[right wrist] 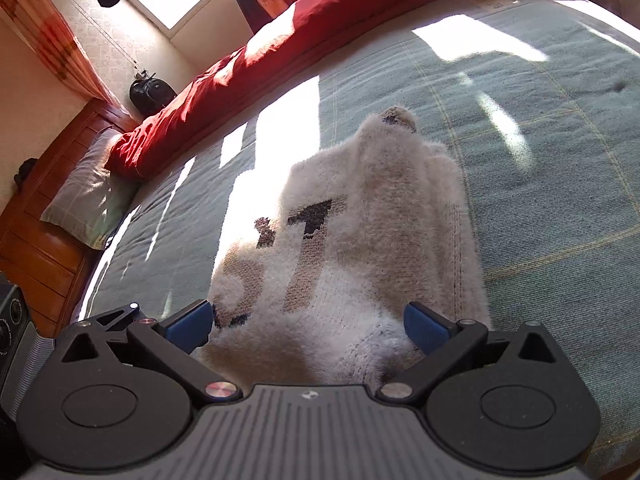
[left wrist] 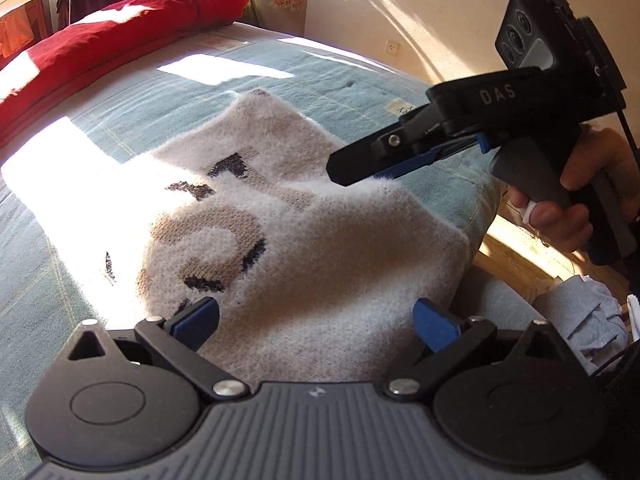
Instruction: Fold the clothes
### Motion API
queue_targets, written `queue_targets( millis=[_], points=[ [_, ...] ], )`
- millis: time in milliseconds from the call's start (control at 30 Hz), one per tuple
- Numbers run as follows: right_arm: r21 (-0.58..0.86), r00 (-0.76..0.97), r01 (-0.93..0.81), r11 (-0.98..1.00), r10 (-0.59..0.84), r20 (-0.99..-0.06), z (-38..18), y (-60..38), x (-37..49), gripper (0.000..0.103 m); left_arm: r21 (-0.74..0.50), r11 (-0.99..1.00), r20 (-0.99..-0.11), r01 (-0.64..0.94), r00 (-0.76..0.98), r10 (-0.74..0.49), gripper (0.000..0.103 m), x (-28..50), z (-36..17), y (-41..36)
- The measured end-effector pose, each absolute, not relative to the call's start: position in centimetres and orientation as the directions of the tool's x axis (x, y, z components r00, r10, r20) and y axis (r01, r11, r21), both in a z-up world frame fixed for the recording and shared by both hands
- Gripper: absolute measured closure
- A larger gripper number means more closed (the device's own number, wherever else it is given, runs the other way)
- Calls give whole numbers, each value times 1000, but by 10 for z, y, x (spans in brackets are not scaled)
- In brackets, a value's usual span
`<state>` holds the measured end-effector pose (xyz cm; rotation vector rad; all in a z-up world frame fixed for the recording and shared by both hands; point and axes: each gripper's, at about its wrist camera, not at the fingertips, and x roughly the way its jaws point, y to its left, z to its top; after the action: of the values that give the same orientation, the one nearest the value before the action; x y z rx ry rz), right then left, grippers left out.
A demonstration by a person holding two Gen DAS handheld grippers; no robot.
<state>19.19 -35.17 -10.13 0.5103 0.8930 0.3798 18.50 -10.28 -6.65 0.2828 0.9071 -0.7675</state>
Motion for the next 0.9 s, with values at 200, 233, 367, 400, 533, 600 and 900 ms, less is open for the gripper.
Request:
queue_targets(
  millis=[200,233,367,400,533,600,900],
  points=[
    [614,606,-174,770,575,-550,-74,-351,182,0,-43,762,-797,646,437,-416,1,176,-52,-78],
    [636,587,-192,747,607,-536,-73,-346,184,0,-39,771,-800,635,443,-405,1,176,-52,-75],
    [651,490,-190,735,645,-586,-89,-330,193,0,-35,791,-806,611,450,-384,1,173,-52,-67],
    [636,472,-177,751,631,-615,-98,-329,195,0,-31,794,-808,607,452,-378,1,172,-53,-66],
    [583,484,-144,799,571,-663,-104,-337,183,19,-30,795,-810,606,451,-375,1,169,-52,-61],
    [578,511,-153,801,565,-648,-98,-340,173,19,-35,782,-802,622,450,-394,1,168,-49,-63],
    [424,640,-110,899,391,-661,-76,-365,180,41,-64,738,-784,672,423,-454,1,169,-53,-101]
  ],
)
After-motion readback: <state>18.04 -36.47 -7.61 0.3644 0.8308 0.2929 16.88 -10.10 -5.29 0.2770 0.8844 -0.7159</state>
